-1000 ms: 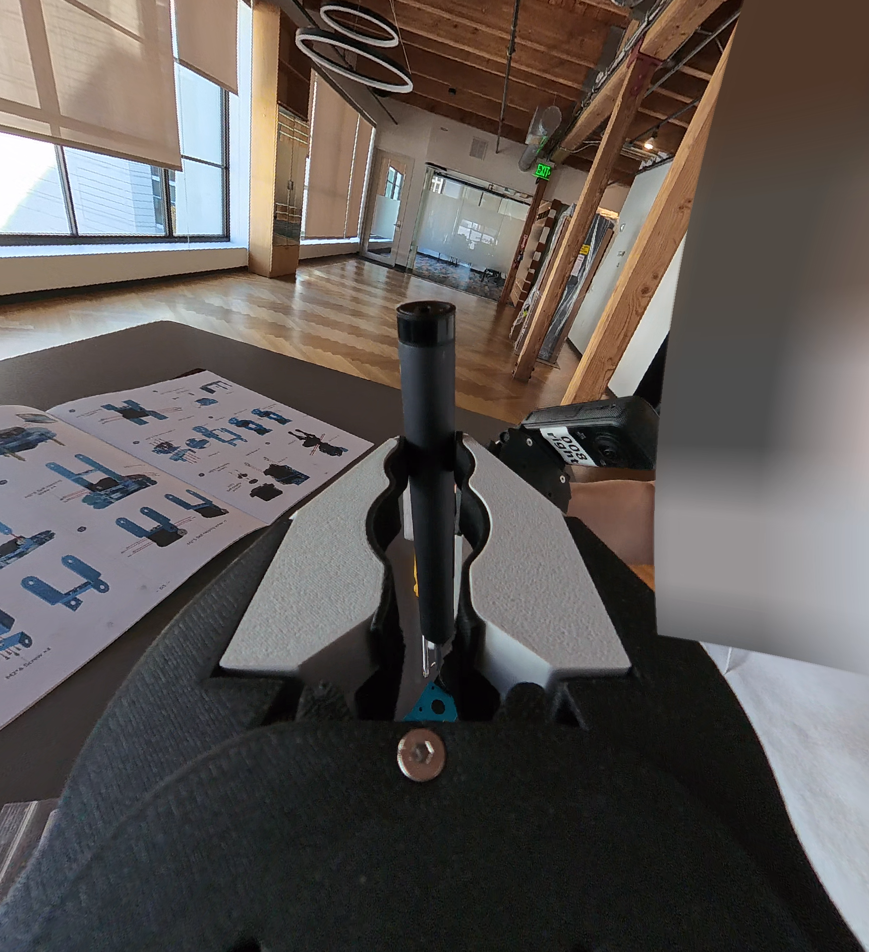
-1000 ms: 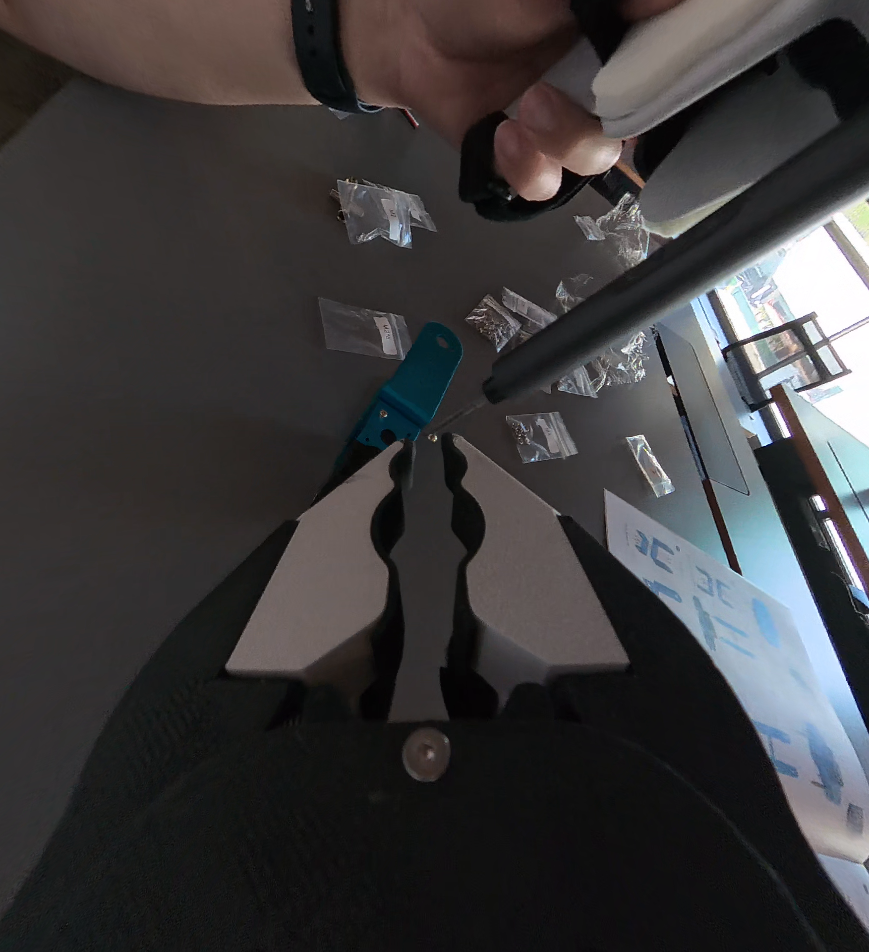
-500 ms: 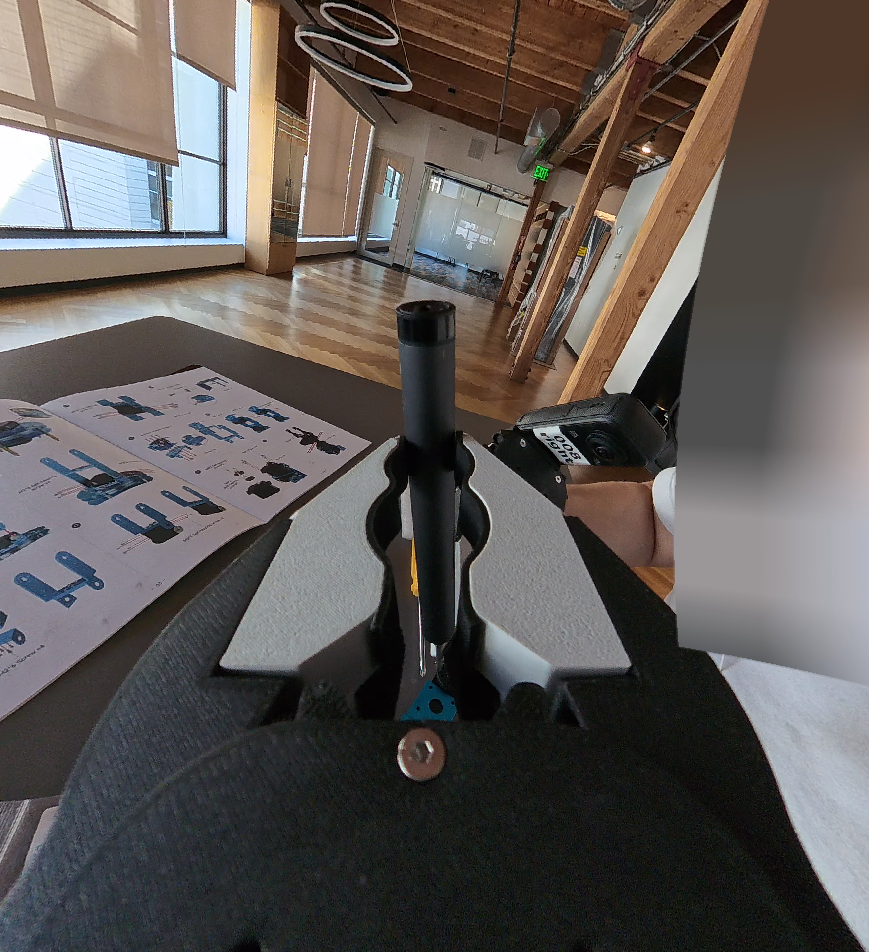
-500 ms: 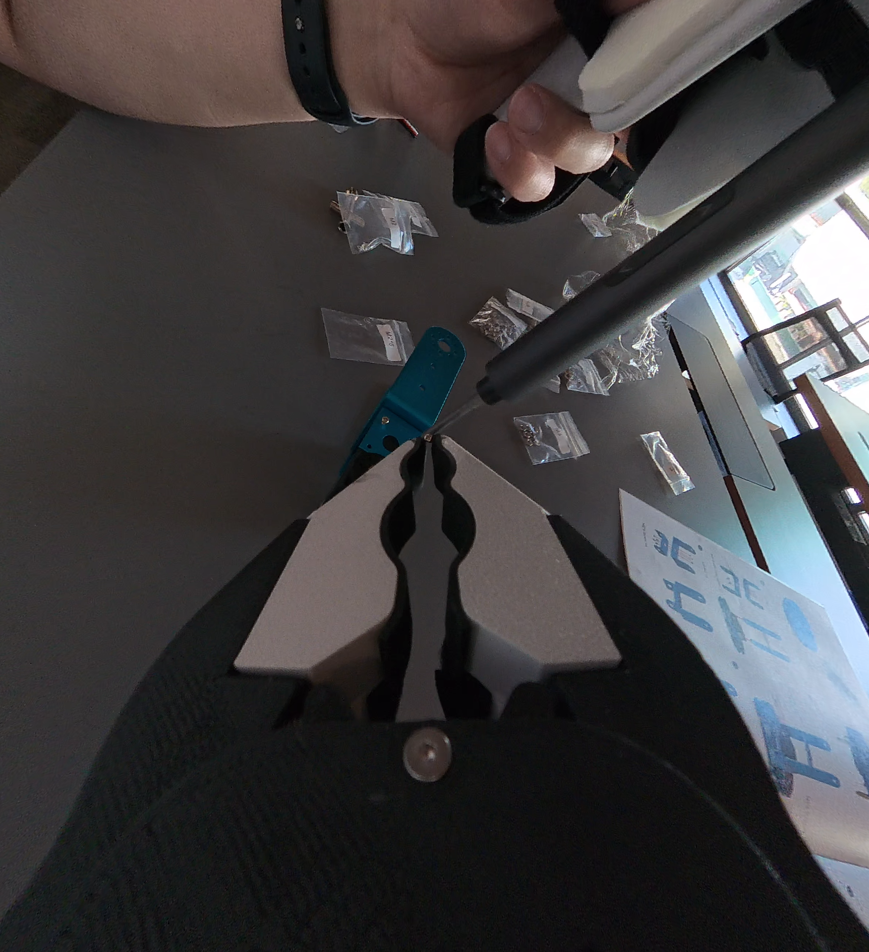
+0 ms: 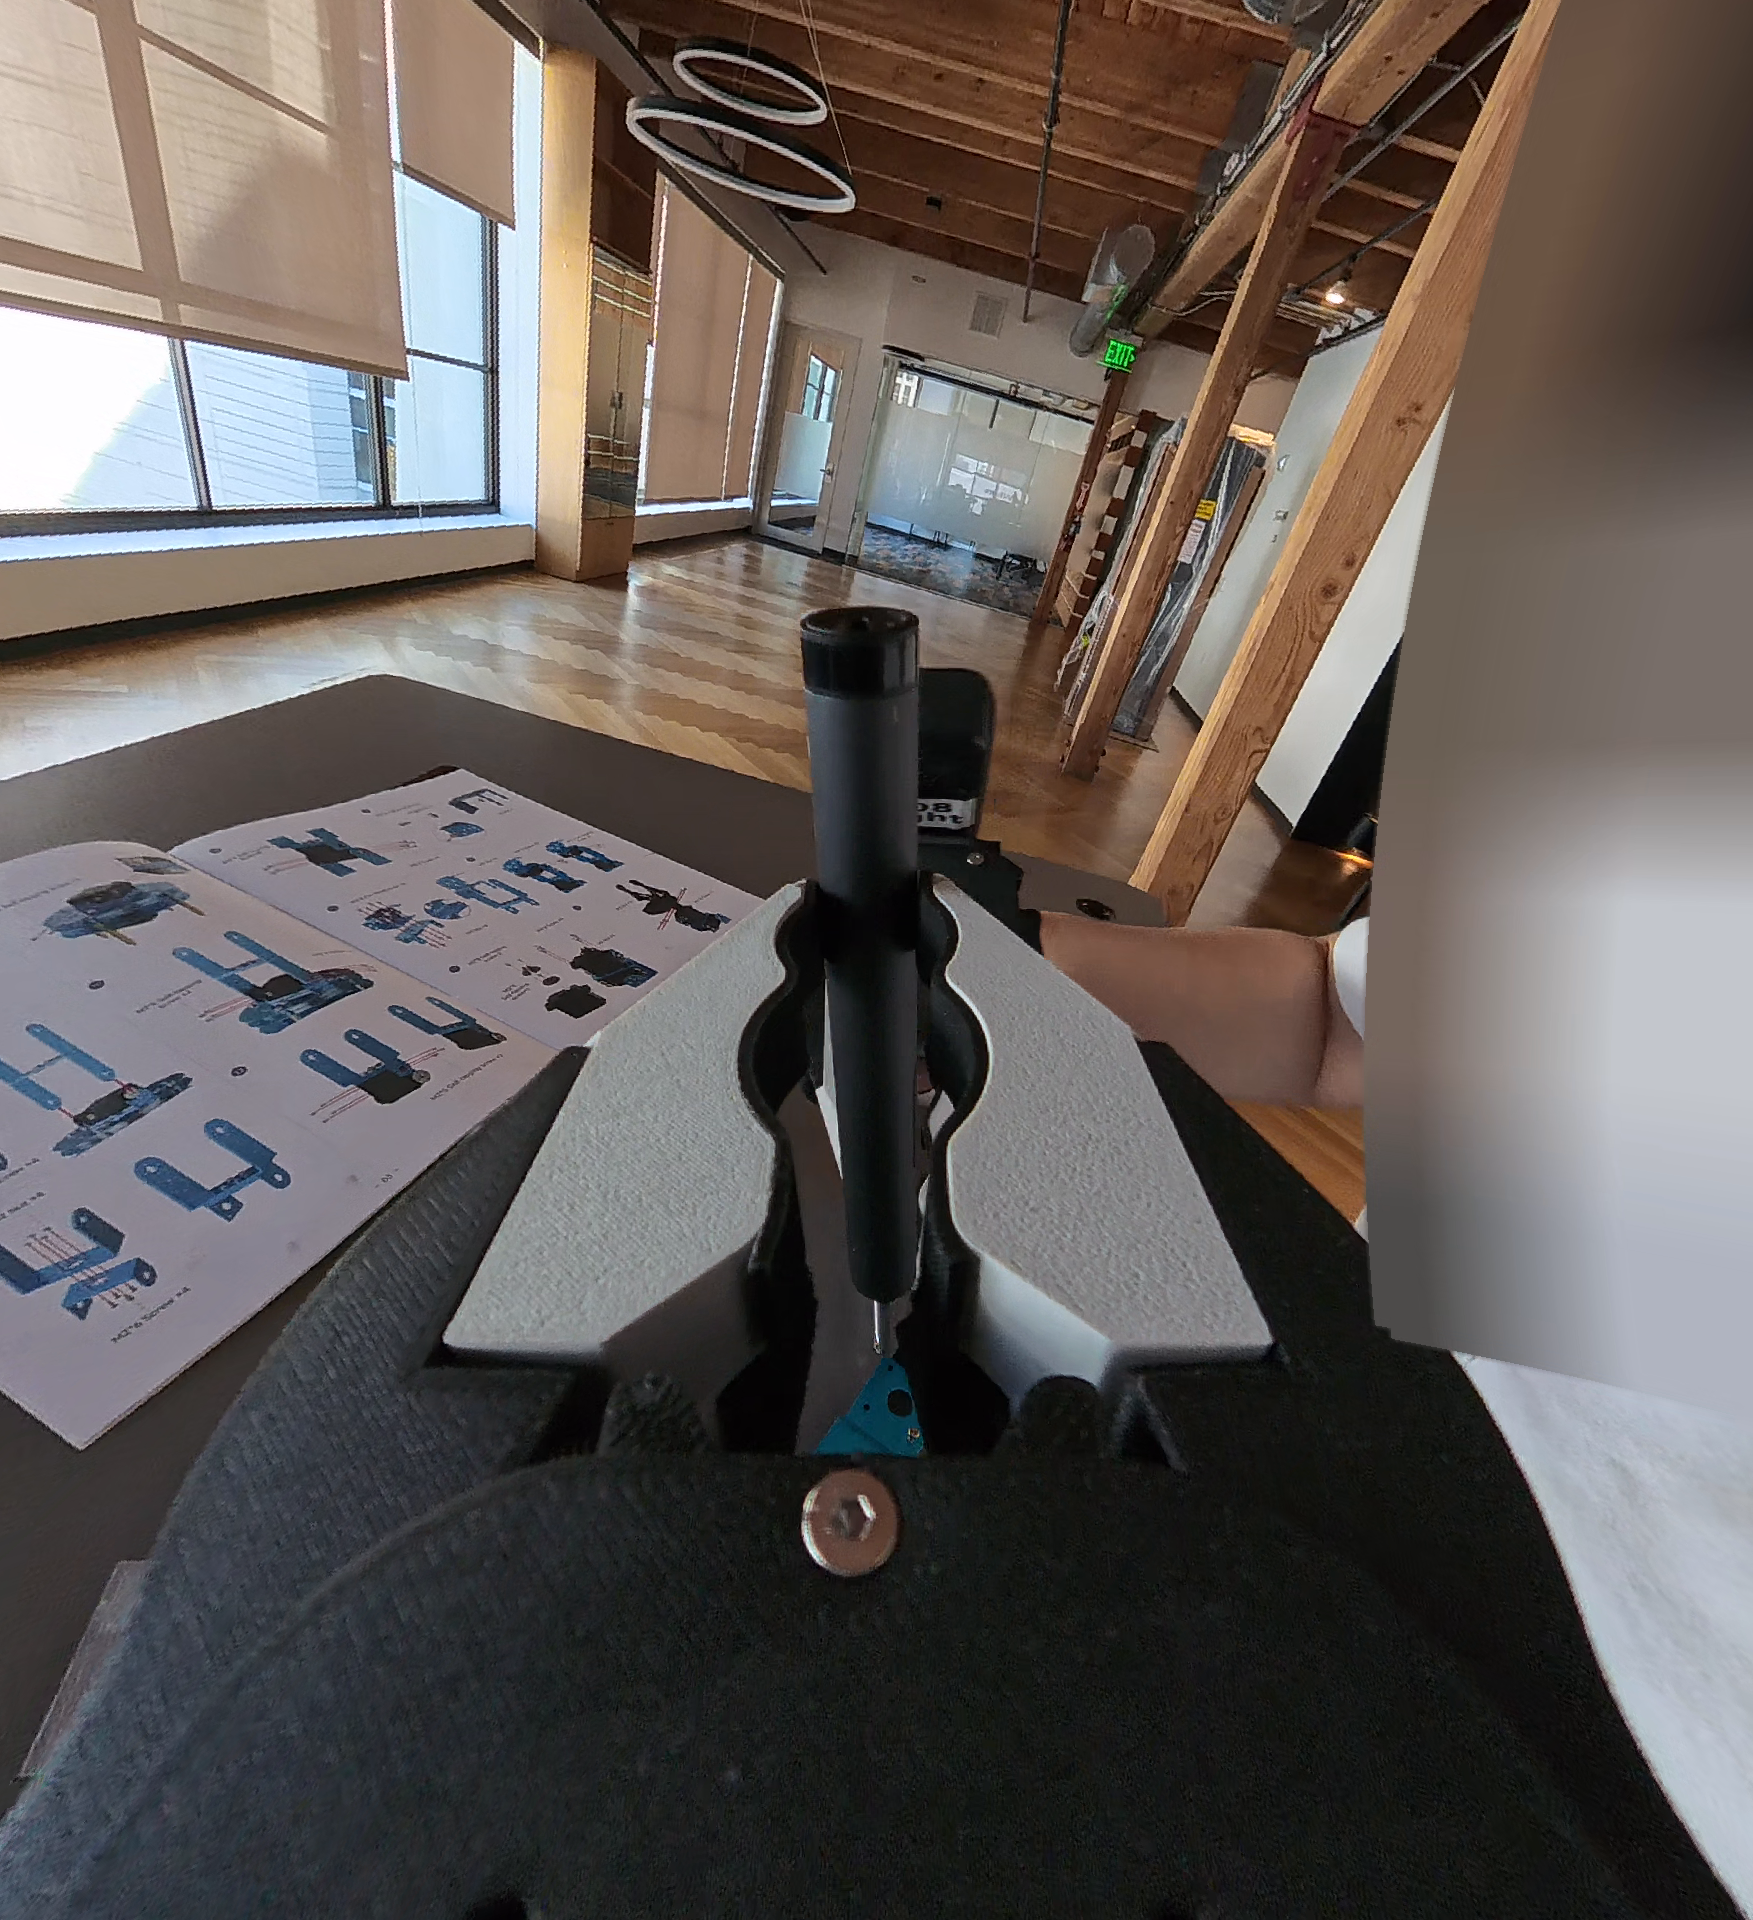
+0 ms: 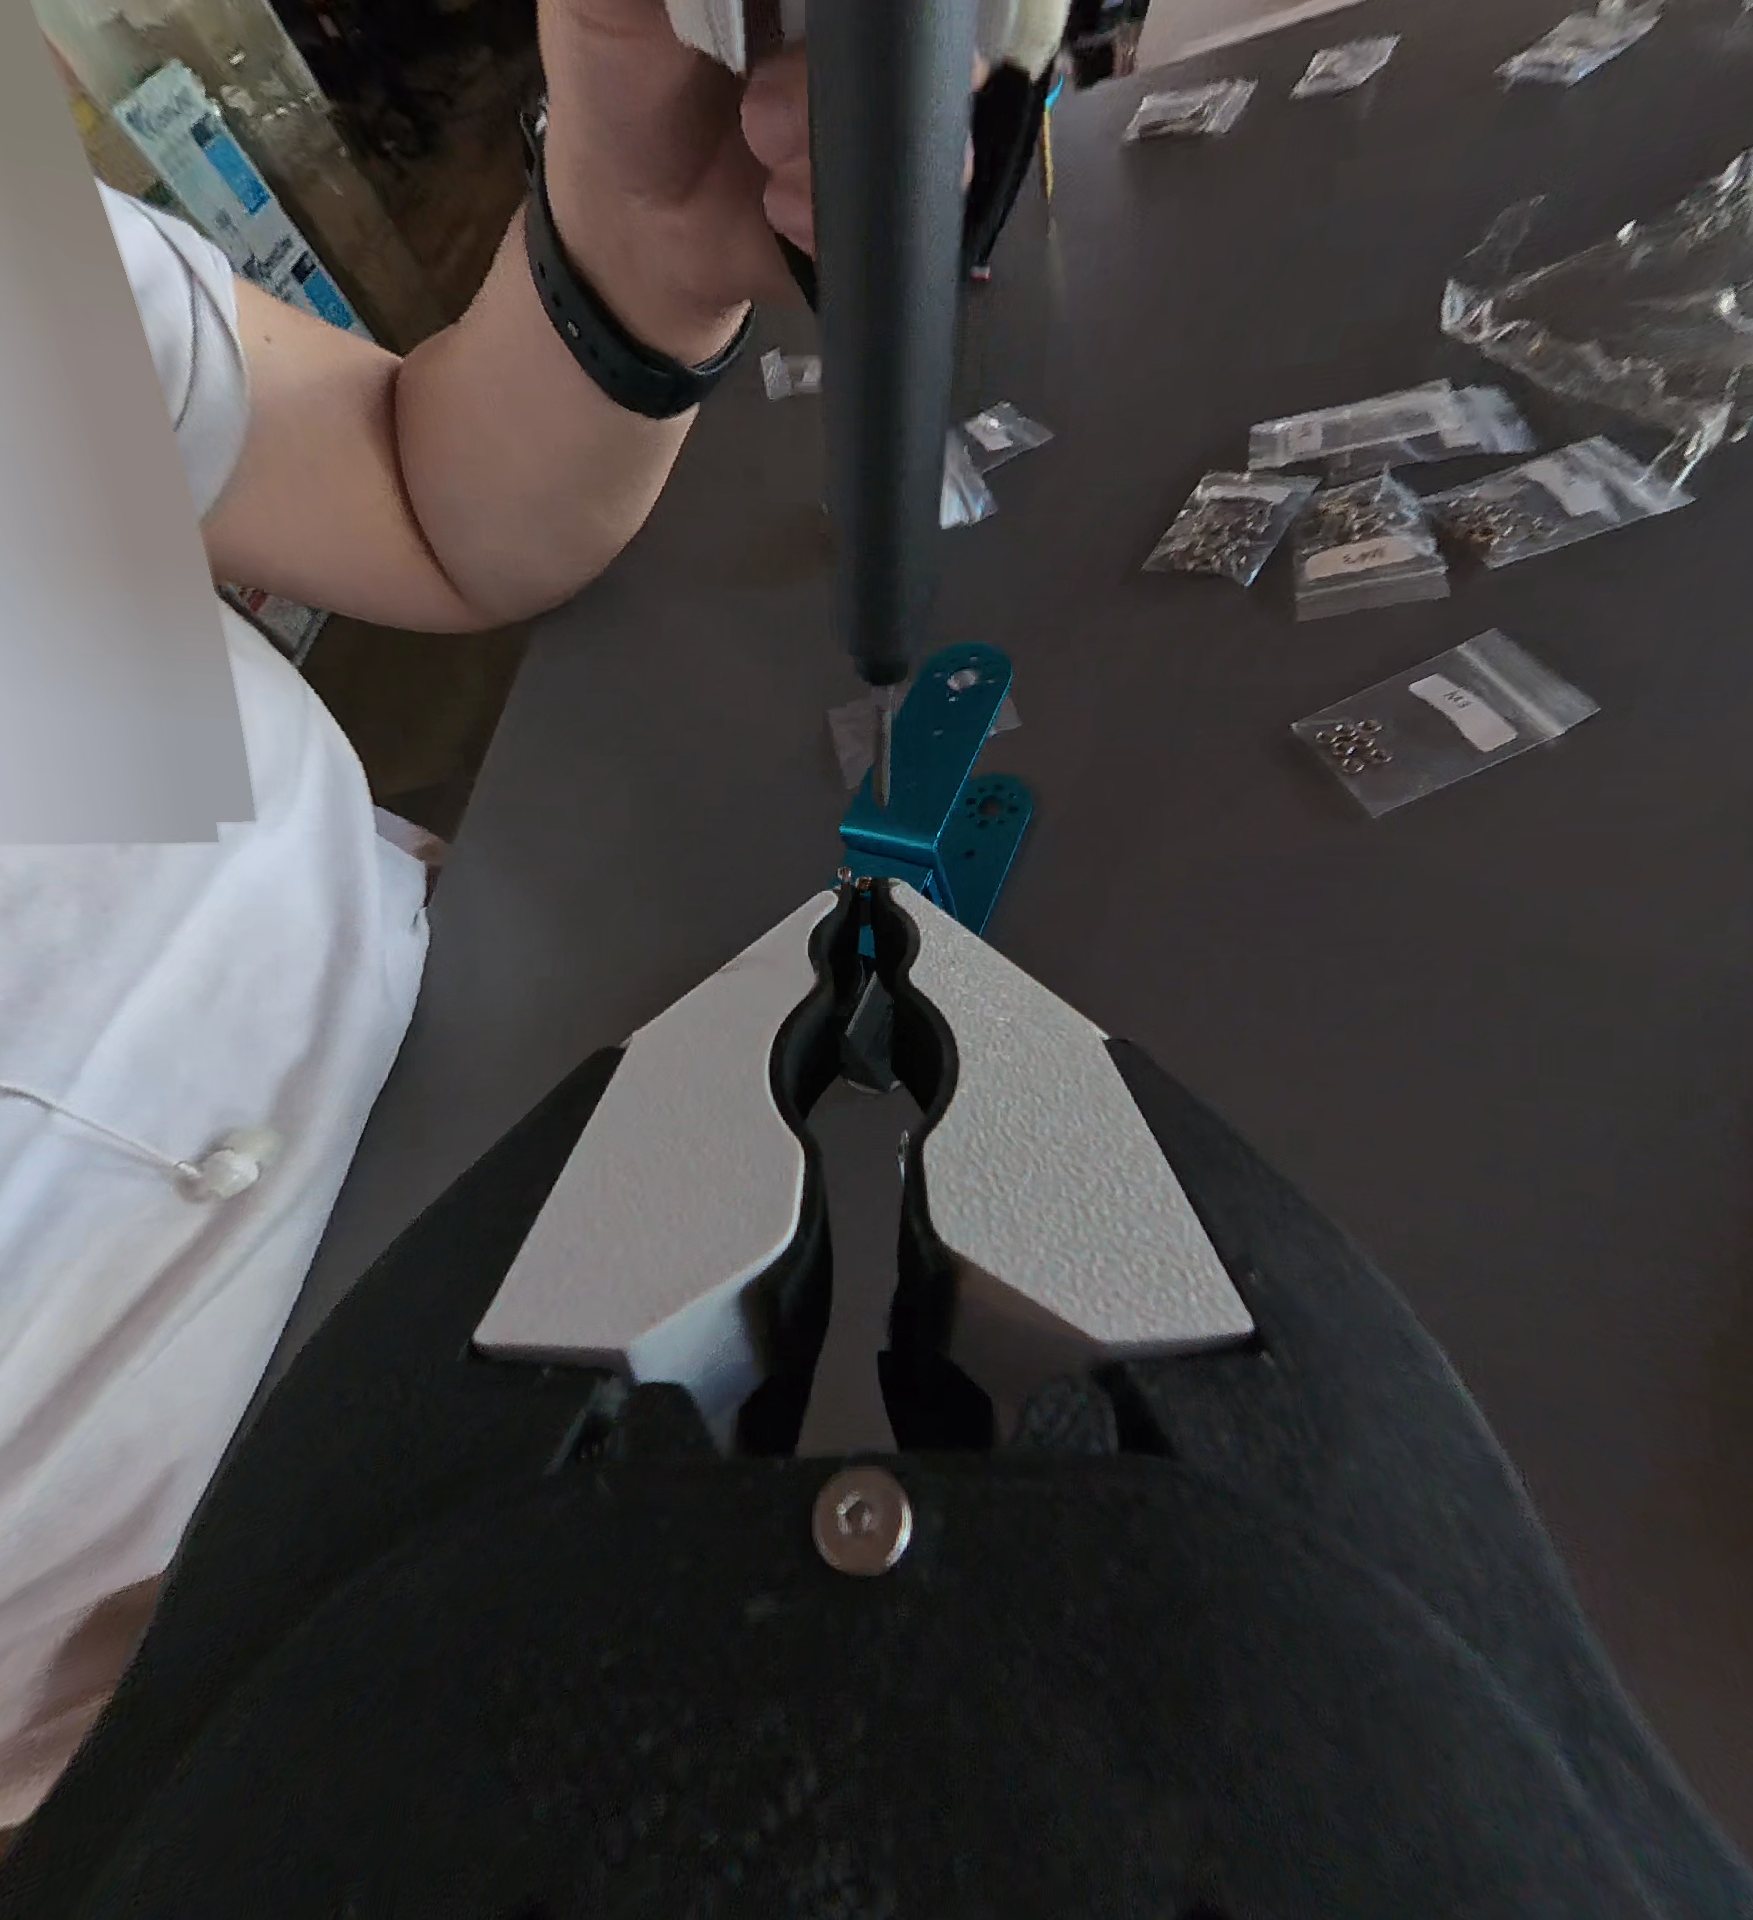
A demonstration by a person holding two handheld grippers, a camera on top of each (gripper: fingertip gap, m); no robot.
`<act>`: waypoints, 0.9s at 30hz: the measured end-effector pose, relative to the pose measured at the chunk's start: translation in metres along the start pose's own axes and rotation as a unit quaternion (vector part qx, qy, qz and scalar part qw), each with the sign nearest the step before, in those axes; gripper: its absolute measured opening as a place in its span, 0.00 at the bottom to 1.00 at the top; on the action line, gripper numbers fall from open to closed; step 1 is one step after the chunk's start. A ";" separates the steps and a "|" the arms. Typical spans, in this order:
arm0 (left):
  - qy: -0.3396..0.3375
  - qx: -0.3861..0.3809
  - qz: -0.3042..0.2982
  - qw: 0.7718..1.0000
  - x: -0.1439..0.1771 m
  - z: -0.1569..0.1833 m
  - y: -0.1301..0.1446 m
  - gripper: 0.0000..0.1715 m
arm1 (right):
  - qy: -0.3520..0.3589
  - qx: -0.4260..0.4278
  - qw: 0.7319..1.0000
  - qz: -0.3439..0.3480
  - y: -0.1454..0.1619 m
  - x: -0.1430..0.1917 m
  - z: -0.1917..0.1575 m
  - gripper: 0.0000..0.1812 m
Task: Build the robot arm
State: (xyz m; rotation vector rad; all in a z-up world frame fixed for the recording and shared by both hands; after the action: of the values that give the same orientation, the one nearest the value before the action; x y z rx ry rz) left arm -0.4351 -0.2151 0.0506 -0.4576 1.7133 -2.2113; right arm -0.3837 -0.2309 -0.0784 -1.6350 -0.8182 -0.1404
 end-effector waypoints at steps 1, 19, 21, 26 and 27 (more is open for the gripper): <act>-0.001 -0.001 0.001 1.000 0.001 0.000 0.000 0.09 | -0.009 -0.006 1.000 -0.011 0.002 -0.002 0.001 0.01; -0.002 -0.011 0.010 1.000 0.006 0.005 -0.007 0.09 | -0.069 -0.034 0.994 -0.073 0.011 -0.017 0.002 0.00; -0.002 -0.012 0.009 1.000 0.006 0.005 -0.007 0.09 | -0.067 -0.032 0.994 -0.081 0.011 -0.016 0.004 0.00; -0.006 -0.011 0.011 1.000 0.008 0.003 -0.008 0.09 | -0.053 -0.010 0.996 -0.071 0.003 -0.013 0.004 0.00; -0.009 -0.011 0.011 1.000 0.009 0.002 -0.008 0.09 | -0.042 0.007 0.997 -0.068 0.001 -0.014 0.003 0.01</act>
State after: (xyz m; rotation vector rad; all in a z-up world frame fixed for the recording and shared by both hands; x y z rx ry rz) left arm -0.4425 -0.2185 0.0590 -0.4592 1.7274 -2.1687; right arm -0.3944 -0.2343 -0.0868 -1.5814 -0.9941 -0.1622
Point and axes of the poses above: each gripper's, where its closed fingertips meet, x back along the fingers, y out of its underside, z = x × y across the jaws, the point moved 2 cm from there along x, back along the fingers, and after that the axes turned 5 degrees about -z, right-handed, at the moved point
